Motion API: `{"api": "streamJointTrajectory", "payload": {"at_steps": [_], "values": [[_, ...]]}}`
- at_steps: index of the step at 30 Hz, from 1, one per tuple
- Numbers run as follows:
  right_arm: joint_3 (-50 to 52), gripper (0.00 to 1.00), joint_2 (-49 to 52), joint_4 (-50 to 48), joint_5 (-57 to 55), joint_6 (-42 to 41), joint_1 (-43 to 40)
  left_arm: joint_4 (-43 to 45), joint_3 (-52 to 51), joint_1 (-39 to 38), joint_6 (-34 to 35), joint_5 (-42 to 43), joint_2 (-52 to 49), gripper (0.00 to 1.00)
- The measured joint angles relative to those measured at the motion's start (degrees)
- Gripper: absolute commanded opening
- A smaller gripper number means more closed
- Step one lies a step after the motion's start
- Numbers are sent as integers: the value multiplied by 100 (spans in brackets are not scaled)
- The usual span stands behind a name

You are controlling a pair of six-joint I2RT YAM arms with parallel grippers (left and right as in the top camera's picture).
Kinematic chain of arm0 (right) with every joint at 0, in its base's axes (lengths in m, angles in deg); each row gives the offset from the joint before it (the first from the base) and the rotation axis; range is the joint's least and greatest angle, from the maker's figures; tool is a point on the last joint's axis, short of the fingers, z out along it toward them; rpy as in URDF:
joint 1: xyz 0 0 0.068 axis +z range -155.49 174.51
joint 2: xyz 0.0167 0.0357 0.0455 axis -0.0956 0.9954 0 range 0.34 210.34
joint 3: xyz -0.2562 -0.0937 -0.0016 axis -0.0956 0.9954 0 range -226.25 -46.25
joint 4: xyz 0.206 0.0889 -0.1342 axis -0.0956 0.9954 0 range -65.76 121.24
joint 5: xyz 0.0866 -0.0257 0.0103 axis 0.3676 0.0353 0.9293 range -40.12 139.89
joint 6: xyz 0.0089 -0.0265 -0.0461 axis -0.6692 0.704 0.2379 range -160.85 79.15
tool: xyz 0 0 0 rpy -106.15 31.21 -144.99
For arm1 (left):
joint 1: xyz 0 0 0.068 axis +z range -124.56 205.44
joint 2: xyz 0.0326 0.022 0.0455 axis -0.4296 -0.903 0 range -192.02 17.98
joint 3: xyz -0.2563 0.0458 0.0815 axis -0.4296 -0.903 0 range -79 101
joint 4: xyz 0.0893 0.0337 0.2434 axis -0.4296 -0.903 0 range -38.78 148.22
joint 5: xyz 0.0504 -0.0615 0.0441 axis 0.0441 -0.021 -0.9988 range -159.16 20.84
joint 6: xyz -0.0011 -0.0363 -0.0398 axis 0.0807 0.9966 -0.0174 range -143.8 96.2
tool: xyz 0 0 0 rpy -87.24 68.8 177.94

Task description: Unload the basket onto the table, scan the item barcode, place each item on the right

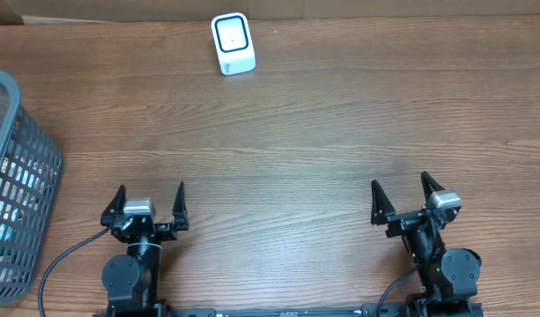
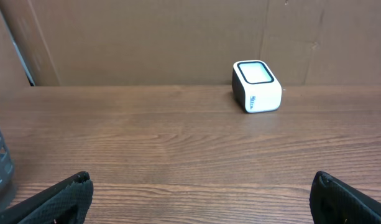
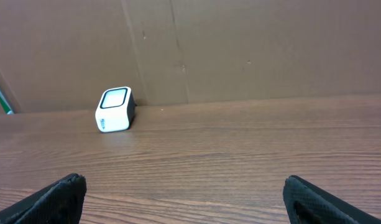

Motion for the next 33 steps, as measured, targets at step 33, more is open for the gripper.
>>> {"api": "streamJointTrajectory", "payload": {"at_steps": [33], "values": [[0, 100, 0, 0, 2, 0, 2, -988, 2988, 0, 455, 1132, -2562, 100]]}}
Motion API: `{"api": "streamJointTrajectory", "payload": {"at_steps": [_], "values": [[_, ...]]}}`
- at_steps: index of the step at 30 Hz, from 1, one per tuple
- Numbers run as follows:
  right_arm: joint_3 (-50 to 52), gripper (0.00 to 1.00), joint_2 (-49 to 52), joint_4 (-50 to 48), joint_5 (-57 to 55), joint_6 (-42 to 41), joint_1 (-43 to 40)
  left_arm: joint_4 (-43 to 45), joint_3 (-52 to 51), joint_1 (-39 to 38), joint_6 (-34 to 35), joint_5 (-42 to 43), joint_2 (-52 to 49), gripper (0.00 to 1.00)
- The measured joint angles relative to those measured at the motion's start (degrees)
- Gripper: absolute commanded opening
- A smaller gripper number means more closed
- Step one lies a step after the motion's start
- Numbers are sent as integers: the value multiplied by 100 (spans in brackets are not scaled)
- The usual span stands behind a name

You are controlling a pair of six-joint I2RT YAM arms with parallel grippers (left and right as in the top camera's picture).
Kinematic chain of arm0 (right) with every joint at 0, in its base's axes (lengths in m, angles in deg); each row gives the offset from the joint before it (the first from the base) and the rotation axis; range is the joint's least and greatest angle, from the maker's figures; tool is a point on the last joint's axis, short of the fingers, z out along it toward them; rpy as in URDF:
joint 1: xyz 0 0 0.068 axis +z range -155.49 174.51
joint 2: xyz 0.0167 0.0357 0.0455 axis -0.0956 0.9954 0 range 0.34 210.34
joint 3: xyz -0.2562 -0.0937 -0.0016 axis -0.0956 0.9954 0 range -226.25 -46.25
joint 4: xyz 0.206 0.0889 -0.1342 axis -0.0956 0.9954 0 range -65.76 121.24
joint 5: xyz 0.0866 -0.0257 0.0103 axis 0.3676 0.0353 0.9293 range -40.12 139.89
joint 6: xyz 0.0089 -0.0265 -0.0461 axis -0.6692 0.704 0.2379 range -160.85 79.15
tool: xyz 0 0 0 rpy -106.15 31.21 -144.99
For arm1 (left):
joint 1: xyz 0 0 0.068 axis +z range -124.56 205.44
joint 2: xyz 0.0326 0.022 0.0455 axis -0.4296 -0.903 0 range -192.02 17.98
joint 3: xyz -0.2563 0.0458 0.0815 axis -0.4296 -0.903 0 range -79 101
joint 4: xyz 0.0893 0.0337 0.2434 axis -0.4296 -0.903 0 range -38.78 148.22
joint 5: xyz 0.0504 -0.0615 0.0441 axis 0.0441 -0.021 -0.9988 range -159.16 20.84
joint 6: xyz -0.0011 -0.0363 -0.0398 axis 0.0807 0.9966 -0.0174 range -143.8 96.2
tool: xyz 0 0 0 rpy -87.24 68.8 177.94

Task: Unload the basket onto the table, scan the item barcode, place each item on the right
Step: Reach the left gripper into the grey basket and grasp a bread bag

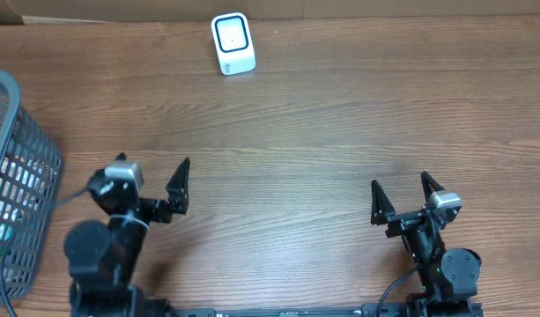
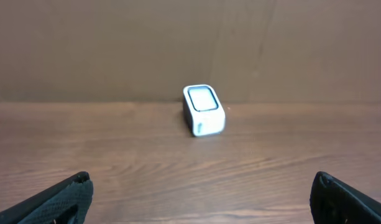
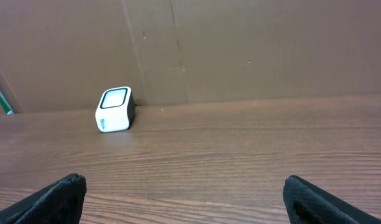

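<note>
The white barcode scanner stands at the far edge of the wooden table; it also shows in the left wrist view as scanner and in the right wrist view as scanner. Blue and white items lie in the grey mesh basket at the left; no barcode shows. My left gripper hangs open and empty near the basket, turned toward the scanner, fingers wide apart. My right gripper rests open and empty at the front right, fingers spread.
A brown cardboard wall runs behind the table's far edge. The basket takes up the left edge of the table. Bare wood lies between both grippers and the scanner.
My left arm has lifted off its rest spot and shifted left toward the basket, still open. In its wrist view the scanner sits more centred and smaller. The right arm has not moved.
</note>
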Motion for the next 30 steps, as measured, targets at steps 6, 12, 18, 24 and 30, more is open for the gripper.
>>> {"api": "streamJointTrajectory", "payload": {"at_steps": [6, 12, 18, 24, 30], "values": [[0, 100, 0, 0, 0, 2, 0, -1231, 1534, 0, 2, 367, -1397, 99], [0, 100, 0, 0, 2, 0, -2, -3377, 3707, 0, -2, 603, -3058, 99], [0, 100, 0, 2, -2, 0, -2, -4347, 5278, 0, -4, 634, -4170, 100], [0, 100, 0, 0, 0, 0, -2, -4317, 5506, 221, 153, 501, -4660, 95], [0, 100, 0, -2, 2, 0, 0, -4511, 6710, 1672, 772, 181, -4996, 93]]}}
